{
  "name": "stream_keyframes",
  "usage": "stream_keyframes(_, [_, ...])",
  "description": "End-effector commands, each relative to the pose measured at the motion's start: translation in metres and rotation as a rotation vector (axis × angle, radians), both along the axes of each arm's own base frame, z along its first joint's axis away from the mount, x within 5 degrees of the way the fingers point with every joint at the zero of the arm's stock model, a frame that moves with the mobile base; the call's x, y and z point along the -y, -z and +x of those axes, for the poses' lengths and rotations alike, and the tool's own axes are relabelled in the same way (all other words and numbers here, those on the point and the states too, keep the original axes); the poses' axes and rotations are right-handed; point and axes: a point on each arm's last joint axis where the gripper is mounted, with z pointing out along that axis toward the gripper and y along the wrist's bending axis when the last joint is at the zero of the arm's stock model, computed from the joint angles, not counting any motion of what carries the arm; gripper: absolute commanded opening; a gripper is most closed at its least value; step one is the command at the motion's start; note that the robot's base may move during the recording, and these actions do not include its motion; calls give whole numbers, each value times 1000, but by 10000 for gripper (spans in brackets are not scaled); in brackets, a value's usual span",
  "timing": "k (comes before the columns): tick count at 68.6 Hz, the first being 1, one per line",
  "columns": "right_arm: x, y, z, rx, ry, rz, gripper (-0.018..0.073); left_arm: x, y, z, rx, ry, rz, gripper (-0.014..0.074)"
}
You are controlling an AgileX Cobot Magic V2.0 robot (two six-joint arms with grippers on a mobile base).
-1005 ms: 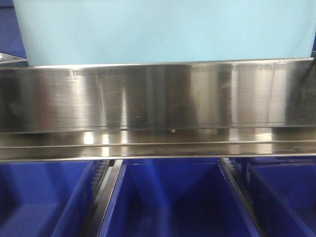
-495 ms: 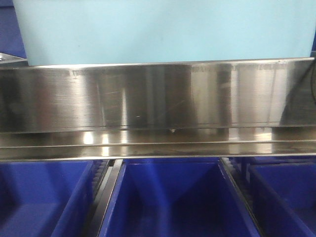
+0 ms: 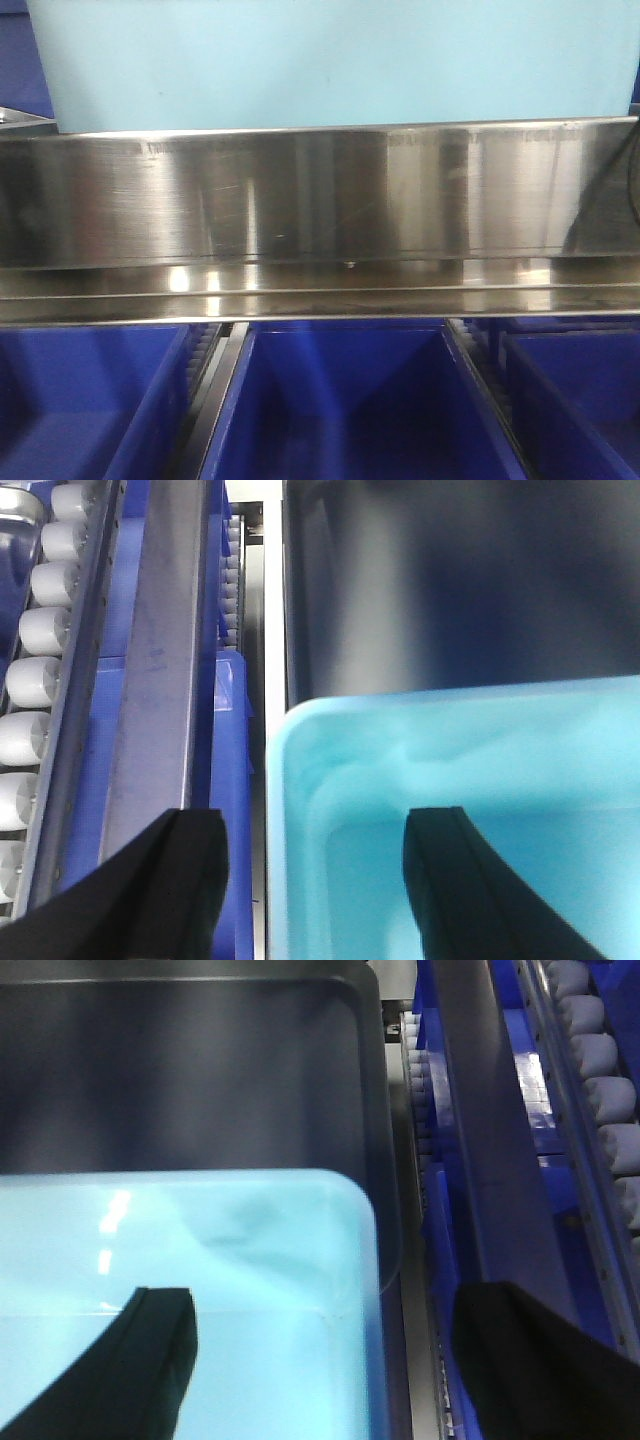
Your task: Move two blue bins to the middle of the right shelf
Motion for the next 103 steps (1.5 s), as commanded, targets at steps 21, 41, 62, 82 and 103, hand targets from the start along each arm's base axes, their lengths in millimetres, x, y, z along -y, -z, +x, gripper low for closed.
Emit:
stream_keyframes(21, [12,-37,-30,23,8,23,412,-9,-21,-14,-7,-31,-17,309])
stream_keyframes(41, [13,-32,-42,-109,-6,13,412,0,-31,-25,-37,20,-151,309])
stream_keyframes(62, [9,-32,-44,-122,-42,41,412,-4,-31,-34,-51,20,-145,309])
stream_keyframes(82, [10,-36,-48,-114,-44,44,412,-8,-26,-45,-81,18,-133,309])
stream_keyframes(103, [10,-21,-48,-162,-43,24,412,-8,-21,-45,-97,17,-126,294])
